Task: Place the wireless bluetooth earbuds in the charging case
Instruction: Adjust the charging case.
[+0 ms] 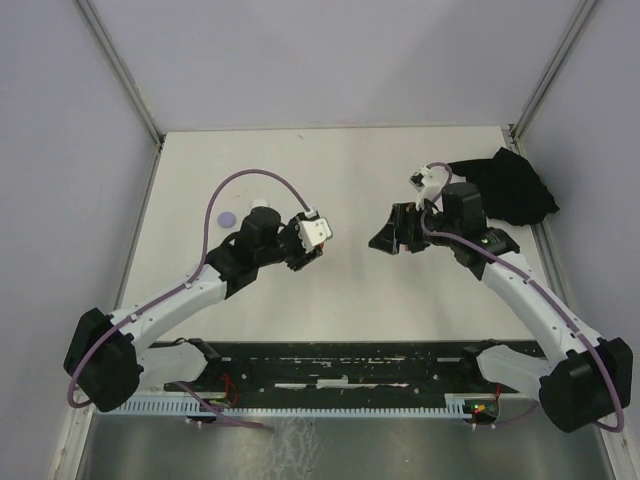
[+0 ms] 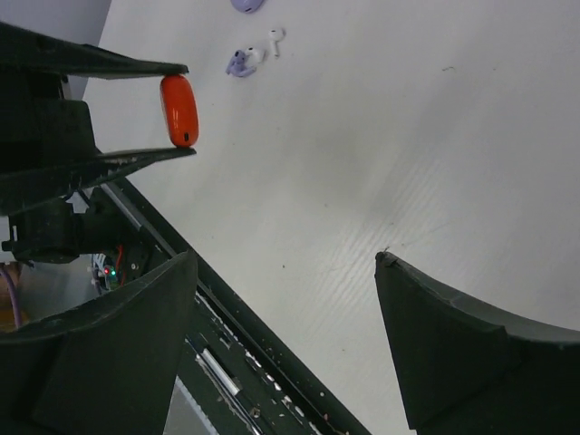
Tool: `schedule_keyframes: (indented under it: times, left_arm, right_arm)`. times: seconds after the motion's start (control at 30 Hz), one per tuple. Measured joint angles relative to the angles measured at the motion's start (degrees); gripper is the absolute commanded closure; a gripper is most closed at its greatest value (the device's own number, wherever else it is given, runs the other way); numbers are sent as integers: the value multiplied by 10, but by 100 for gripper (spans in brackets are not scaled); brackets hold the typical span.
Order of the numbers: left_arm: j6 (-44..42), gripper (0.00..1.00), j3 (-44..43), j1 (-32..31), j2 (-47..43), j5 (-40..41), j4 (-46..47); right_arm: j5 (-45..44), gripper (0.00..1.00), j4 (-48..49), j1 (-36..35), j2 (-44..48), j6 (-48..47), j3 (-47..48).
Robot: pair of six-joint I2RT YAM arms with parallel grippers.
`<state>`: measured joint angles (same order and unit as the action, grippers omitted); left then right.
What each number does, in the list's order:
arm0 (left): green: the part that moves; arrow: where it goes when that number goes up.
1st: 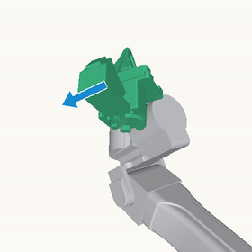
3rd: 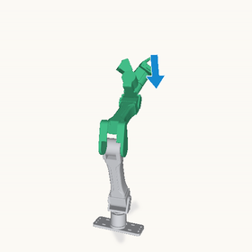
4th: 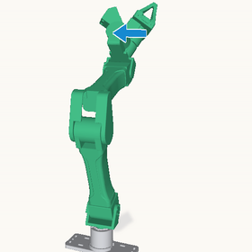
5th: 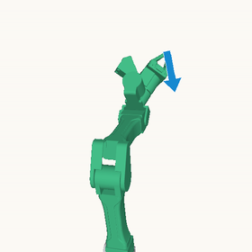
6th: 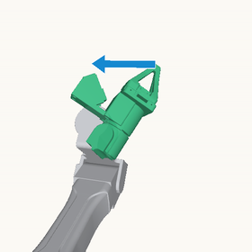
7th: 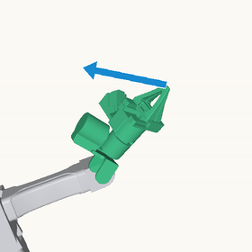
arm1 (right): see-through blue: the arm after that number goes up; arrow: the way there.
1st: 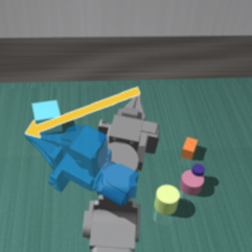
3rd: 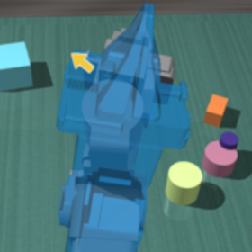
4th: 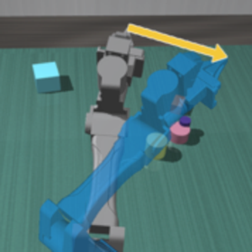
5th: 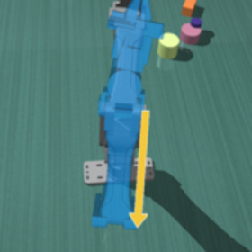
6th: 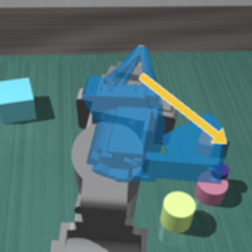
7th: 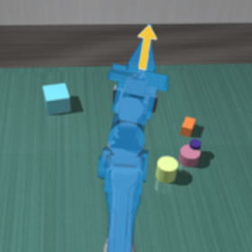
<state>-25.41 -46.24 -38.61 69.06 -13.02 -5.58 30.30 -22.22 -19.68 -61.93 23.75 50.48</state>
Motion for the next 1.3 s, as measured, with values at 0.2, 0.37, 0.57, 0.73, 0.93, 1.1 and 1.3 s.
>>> schedule_keyframes:
  times: [0.2,0.37,0.57,0.73,0.93,1.1,1.3]
  left_arm:
    - [-113,60,51,-12,-38,-76,55]
    - [-162,60,52,-23,-38,-107,74]
    - [-194,60,52,-42,-38,-116,76]
    - [-208,60,52,-50,-39,-116,75]
    - [-221,59,52,-54,-42,-116,74]
    - [-224,49,52,-56,-47,-117,74]
    - [-226,33,54,-56,-53,-114,74]
  right_arm:
    - [33,15,57,-37,-59,26,21]
    - [43,17,98,-77,-93,45,42]
    - [42,22,120,-122,-135,51,70]
    - [35,31,117,-148,-168,45,82]
    - [28,52,109,-163,-179,35,83]
    - [24,82,109,-167,-179,30,83]
    - [20,96,111,-167,-177,34,83]
